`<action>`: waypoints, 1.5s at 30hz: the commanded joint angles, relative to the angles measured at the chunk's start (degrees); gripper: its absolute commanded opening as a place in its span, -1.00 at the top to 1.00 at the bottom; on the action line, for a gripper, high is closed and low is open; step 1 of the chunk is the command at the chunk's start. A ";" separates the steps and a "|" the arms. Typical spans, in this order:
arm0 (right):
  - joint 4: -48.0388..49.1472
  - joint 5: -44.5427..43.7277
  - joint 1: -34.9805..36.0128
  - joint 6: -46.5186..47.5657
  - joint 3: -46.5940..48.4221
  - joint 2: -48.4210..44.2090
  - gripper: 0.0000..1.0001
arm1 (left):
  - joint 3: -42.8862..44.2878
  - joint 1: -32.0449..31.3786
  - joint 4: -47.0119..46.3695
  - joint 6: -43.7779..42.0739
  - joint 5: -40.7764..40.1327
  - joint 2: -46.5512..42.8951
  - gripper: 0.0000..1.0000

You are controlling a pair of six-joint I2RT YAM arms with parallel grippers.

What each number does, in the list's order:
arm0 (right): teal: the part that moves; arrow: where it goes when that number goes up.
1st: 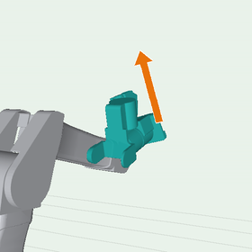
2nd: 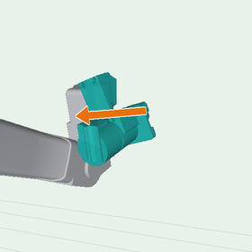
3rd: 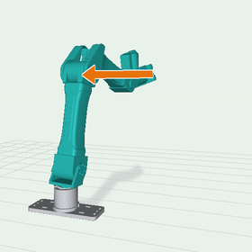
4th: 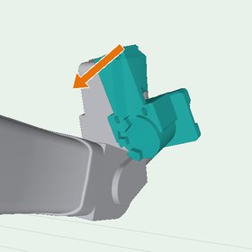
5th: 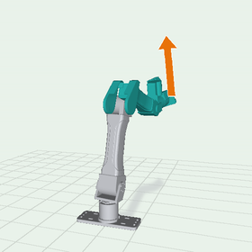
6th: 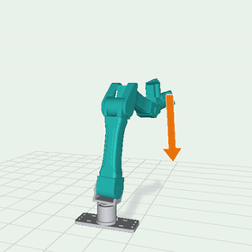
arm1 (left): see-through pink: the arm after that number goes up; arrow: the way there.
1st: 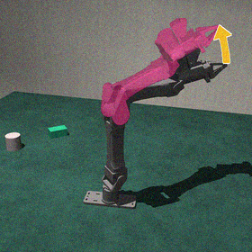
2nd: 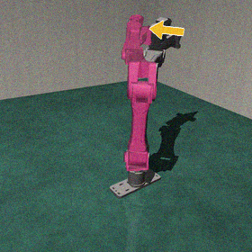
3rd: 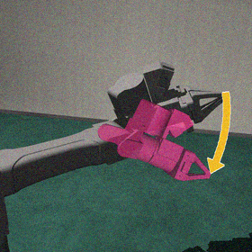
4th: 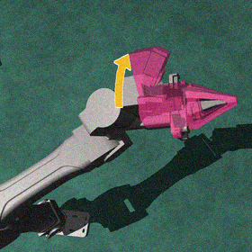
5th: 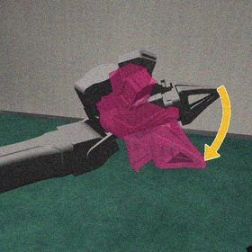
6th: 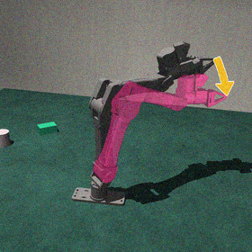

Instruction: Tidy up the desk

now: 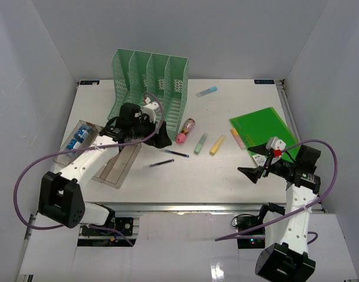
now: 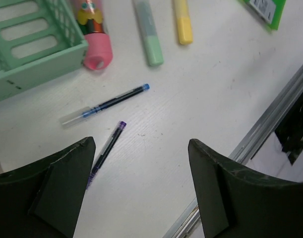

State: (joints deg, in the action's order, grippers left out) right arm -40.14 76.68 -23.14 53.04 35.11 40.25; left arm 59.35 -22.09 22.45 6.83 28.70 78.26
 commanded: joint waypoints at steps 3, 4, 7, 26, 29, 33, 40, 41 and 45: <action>-3.25 4.99 0.19 9.23 -1.19 -1.32 -1.00 | -1.20 -9.12 6.72 -18.45 -12.28 0.55 -0.61; -3.27 4.87 0.20 9.27 -1.14 -1.26 -1.00 | -1.73 -9.99 7.53 -20.04 -14.51 1.57 -0.61; -3.28 4.63 0.20 9.11 -0.94 -1.06 -0.93 | -3.01 -12.44 8.53 -23.00 -20.68 4.65 -0.54; -2.55 3.69 0.20 7.87 -0.74 0.29 -0.94 | -2.21 -15.46 4.35 -26.23 -25.12 15.13 -0.24; -2.48 3.57 0.20 7.77 -0.66 0.54 -0.94 | -2.57 -15.71 4.16 -26.17 -24.77 15.54 -0.23; -2.48 3.65 0.20 7.63 -0.66 0.91 -0.95 | -2.42 -15.79 3.76 -26.17 -25.65 16.75 -0.17; -2.40 3.39 0.20 7.43 -0.57 0.89 -0.95 | -2.05 -15.79 3.65 -24.59 -27.47 20.35 0.18; -2.40 3.43 0.20 7.43 -0.57 0.89 -0.95 | -2.23 -15.79 3.61 -24.27 -27.47 20.26 0.23; -2.40 3.53 0.20 7.34 -0.48 0.89 -0.95 | -2.96 -15.79 3.75 -22.75 -27.62 19.55 0.37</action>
State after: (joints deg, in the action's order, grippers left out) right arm -42.33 79.46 -23.11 60.41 33.91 41.04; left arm 57.06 -37.67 26.29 -17.57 2.36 97.22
